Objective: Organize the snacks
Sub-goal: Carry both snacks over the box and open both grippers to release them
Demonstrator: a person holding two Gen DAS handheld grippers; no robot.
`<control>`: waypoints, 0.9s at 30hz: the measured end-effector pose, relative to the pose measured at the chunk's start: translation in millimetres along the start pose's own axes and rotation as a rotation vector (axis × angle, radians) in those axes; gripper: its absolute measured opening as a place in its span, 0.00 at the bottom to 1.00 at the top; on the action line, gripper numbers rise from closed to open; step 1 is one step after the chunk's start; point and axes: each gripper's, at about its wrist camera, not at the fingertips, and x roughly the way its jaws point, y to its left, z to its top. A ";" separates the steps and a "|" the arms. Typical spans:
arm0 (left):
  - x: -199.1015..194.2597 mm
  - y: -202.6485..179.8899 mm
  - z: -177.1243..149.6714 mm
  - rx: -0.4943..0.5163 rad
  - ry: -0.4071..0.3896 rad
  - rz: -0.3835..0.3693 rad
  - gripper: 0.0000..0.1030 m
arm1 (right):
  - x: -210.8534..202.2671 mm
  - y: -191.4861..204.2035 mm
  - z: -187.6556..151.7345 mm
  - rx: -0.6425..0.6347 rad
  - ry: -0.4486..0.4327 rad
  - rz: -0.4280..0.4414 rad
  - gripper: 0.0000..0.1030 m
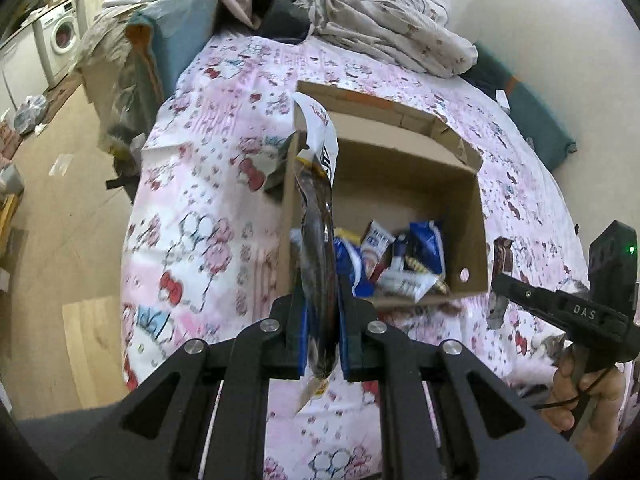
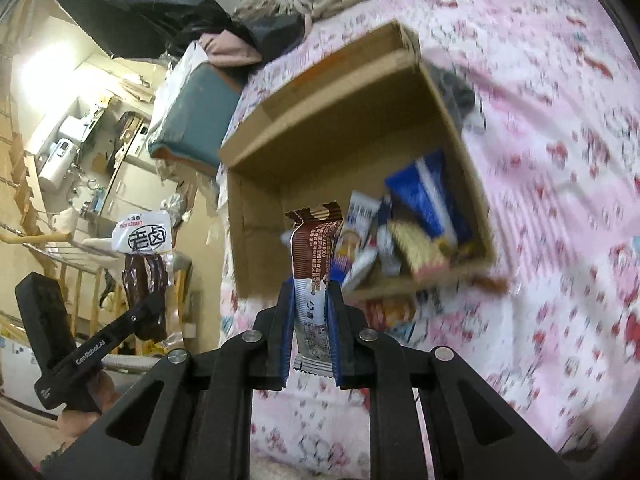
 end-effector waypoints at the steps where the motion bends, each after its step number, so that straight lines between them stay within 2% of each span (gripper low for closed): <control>1: 3.9 -3.6 5.2 0.008 -0.005 0.001 0.09 | 0.7 -0.7 6.0 -0.007 -0.010 -0.006 0.15; 4: 15.4 -15.0 19.2 0.036 -0.022 0.008 0.09 | 3.0 -4.4 21.2 -0.029 -0.046 -0.031 0.16; 8: 34.5 -28.5 34.5 0.082 -0.051 0.043 0.09 | 8.5 -16.9 24.8 -0.042 -0.087 -0.043 0.16; 12: 65.4 -35.5 38.6 0.106 -0.040 0.061 0.09 | 19.3 -31.6 24.3 -0.013 -0.074 -0.063 0.16; 16: 85.6 -36.4 33.4 0.130 -0.083 0.124 0.09 | 31.6 -42.3 23.7 0.026 -0.046 -0.081 0.16; 19: 98.0 -33.5 31.1 0.123 -0.054 0.097 0.09 | 38.7 -44.0 23.2 0.027 -0.020 -0.094 0.16; 22: 103.7 -23.3 32.6 0.067 -0.034 0.043 0.10 | 48.6 -47.8 25.3 0.034 0.011 -0.108 0.16; 27: 105.4 -28.5 32.1 0.110 -0.061 0.072 0.11 | 54.9 -49.1 28.1 0.046 0.027 -0.113 0.17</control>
